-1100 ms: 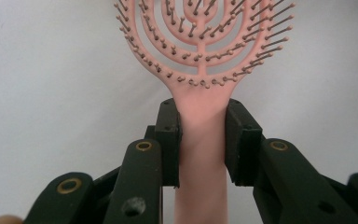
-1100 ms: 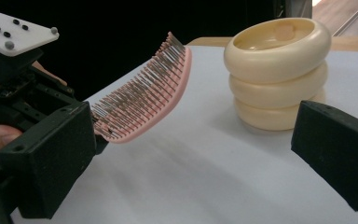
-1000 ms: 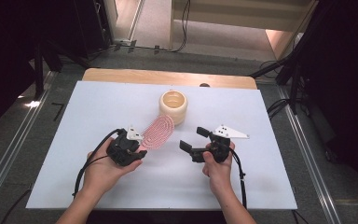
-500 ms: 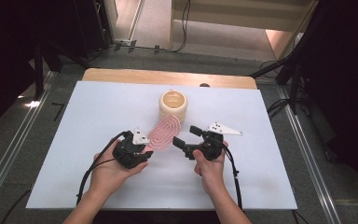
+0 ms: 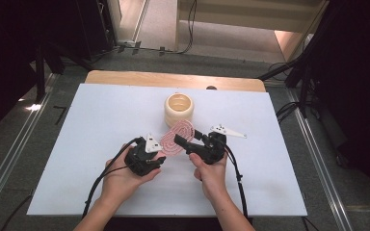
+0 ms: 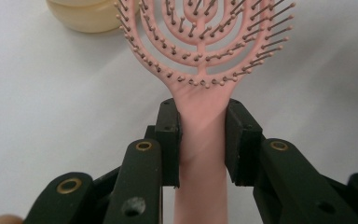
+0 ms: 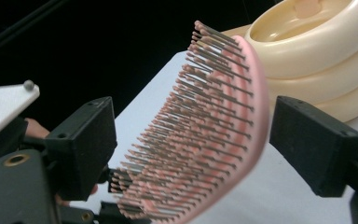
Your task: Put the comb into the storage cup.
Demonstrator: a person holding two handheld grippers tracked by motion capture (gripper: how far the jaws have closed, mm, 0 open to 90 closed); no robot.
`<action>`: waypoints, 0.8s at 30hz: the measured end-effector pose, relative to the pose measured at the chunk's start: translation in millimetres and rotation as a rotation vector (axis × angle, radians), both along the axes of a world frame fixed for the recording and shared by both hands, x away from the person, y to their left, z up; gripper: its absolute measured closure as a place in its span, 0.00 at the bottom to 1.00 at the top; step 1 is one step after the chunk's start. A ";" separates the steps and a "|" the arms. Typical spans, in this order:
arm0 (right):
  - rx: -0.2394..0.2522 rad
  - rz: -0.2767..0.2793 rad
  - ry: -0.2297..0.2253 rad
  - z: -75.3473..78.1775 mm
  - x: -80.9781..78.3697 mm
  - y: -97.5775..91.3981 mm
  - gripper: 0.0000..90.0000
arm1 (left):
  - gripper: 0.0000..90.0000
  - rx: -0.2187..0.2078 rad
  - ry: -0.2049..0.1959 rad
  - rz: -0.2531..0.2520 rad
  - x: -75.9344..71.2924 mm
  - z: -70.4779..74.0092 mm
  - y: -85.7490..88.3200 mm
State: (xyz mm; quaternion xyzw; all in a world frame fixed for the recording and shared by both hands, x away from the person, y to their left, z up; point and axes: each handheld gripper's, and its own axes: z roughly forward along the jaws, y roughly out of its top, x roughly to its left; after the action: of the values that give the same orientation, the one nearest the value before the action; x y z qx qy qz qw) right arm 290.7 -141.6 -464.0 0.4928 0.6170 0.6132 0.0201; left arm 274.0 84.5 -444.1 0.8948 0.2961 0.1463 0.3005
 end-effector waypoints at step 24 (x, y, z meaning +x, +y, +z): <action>0.088 -0.038 0.100 -2.7 5.1 3.5 0.55 | 0.79 -0.036 -0.030 -0.014 -4.2 -0.6 -9.1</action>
State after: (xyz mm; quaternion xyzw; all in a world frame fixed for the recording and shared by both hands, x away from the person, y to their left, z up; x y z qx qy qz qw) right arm 295.8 -138.1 -466.7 0.5345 0.5804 0.6140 -0.0207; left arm 269.8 75.5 -444.7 0.8890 0.2880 0.1523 0.3217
